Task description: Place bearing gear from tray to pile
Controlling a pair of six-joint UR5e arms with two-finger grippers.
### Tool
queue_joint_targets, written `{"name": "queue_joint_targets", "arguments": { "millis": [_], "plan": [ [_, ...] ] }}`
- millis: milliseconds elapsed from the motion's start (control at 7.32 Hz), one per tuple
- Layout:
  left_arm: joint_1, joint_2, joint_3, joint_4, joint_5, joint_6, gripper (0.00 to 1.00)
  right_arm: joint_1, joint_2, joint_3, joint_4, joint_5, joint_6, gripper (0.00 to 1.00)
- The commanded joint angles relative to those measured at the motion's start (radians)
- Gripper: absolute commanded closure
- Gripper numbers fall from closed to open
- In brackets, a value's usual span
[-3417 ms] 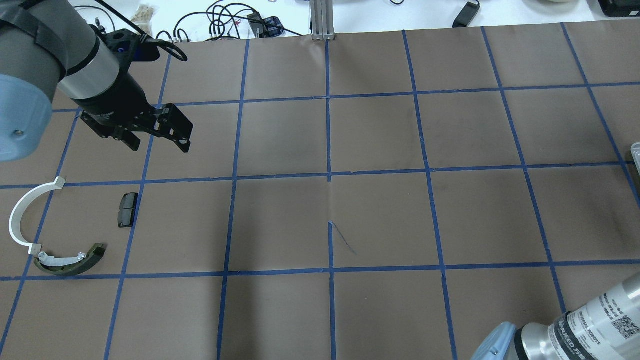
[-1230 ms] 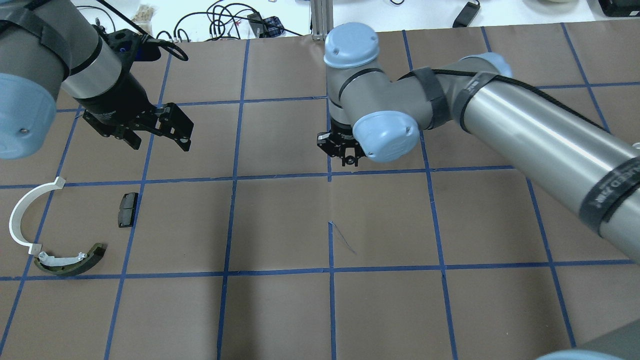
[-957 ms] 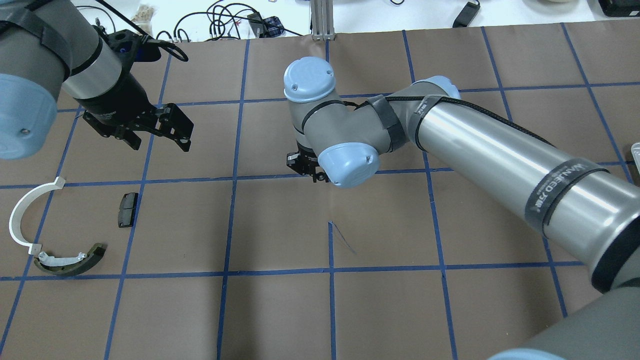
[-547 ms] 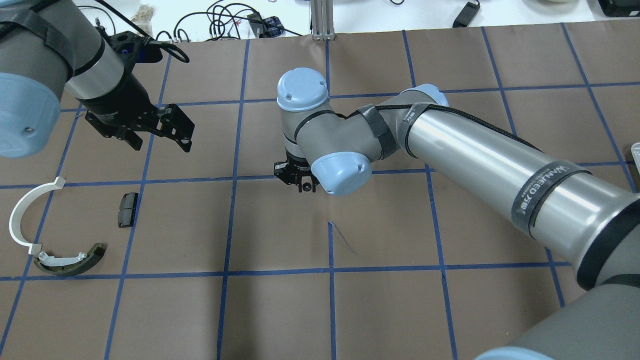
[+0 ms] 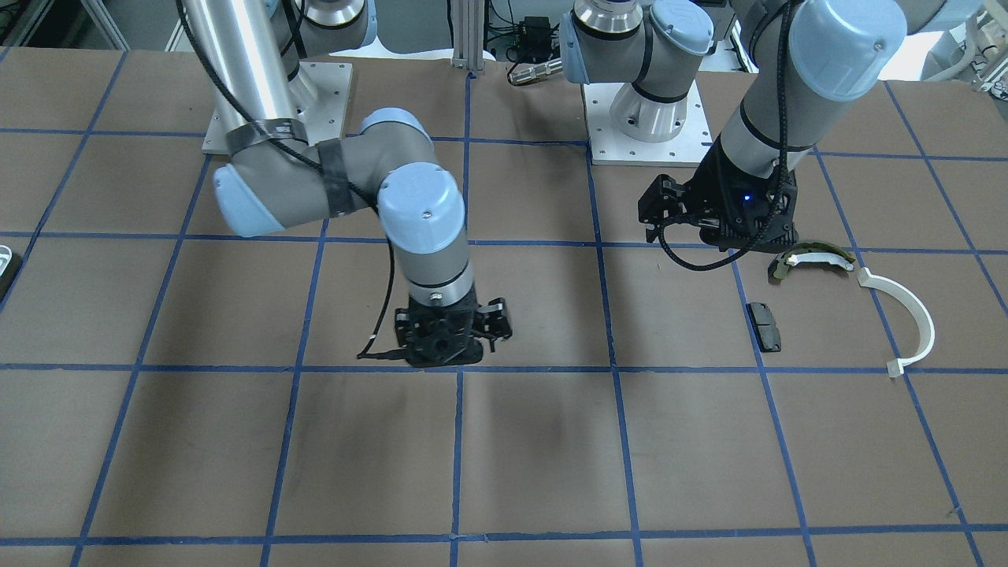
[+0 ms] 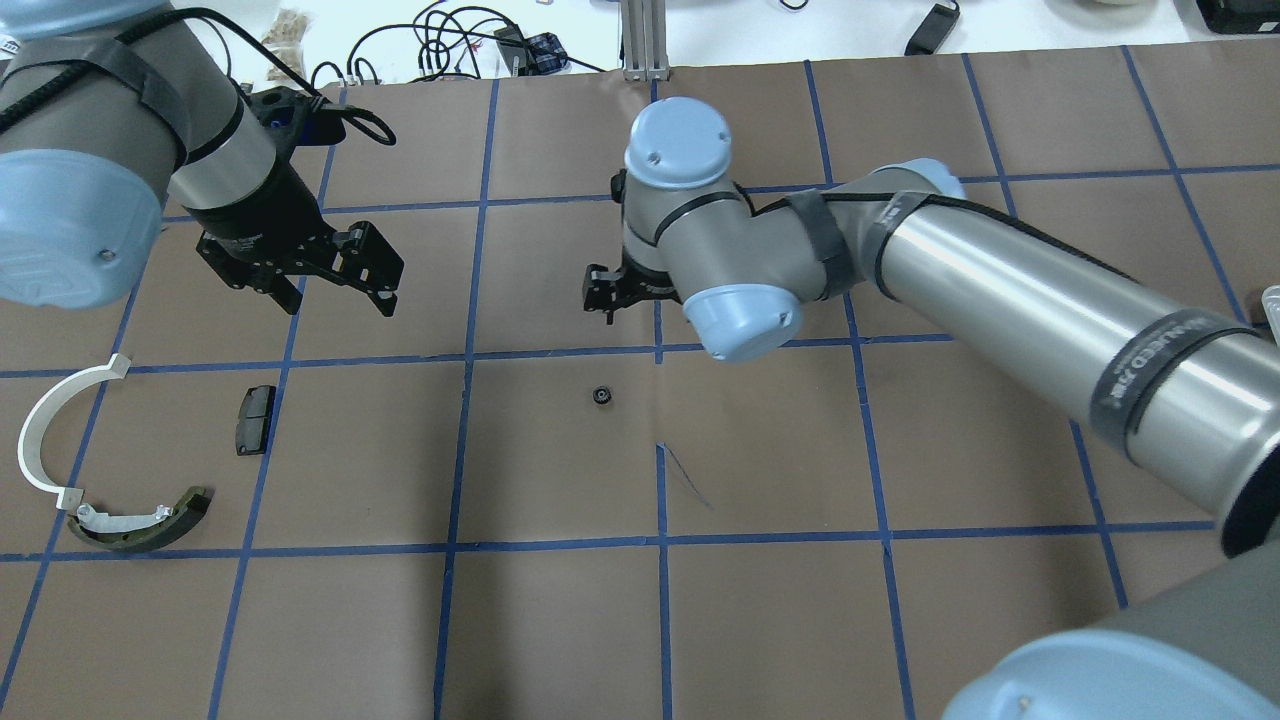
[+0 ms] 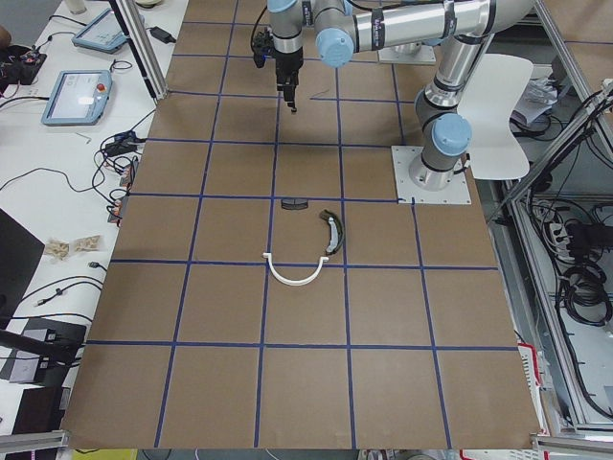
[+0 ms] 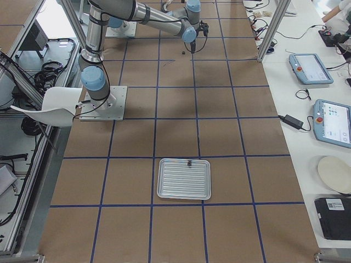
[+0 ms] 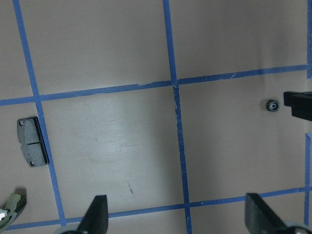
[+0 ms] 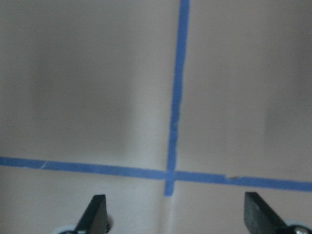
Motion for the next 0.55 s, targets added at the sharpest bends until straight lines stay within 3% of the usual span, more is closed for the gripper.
{"name": "queue_joint_targets", "arguments": {
  "millis": [0, 273, 410],
  "plan": [
    [-0.035, -0.053, -0.051, 0.109, -0.007, -0.045, 0.00, -0.246, -0.054, -0.001, 0.087, -0.005, -0.405, 0.00],
    [-0.177, -0.130, -0.127, 0.319, -0.009, -0.117, 0.00, -0.504, -0.076, 0.001, 0.169, -0.044, -0.743, 0.00],
    [-0.227, -0.161, -0.135, 0.346, -0.007, -0.138, 0.00, -0.577, -0.081, 0.001, 0.155, -0.157, -0.914, 0.00]
  ]
}}
